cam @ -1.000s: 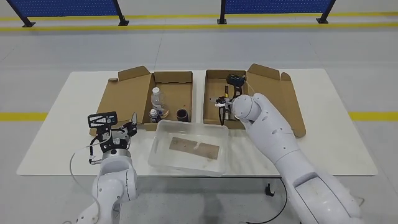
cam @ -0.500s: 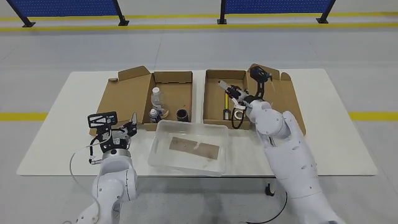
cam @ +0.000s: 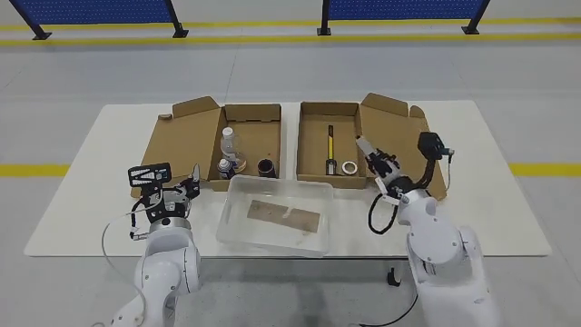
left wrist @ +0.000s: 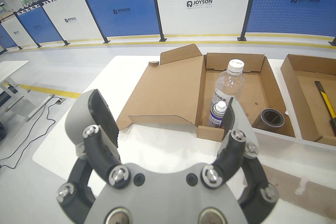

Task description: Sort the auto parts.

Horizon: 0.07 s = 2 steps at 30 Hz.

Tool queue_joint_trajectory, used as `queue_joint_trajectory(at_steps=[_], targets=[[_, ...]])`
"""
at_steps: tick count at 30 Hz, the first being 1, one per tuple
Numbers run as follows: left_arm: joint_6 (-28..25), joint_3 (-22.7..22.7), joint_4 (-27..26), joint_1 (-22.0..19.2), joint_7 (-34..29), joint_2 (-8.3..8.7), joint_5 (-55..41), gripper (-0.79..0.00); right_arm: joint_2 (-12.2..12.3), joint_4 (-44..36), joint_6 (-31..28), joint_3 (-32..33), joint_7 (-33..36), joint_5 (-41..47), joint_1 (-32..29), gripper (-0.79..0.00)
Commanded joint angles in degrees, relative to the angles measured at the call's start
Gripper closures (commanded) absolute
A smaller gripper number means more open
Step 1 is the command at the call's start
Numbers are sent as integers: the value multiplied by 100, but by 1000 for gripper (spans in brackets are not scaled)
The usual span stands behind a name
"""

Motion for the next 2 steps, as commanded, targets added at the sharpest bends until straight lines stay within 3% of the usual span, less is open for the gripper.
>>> queue_joint_trajectory(at_steps=[1,2], targets=[[0,0,0,0,0,0,0,-785,0,0,0,0,0,0,0,-785],[0,0,0,0,0,0,0,-785,-2,-12,23,-6,-52,8,-17,-785]])
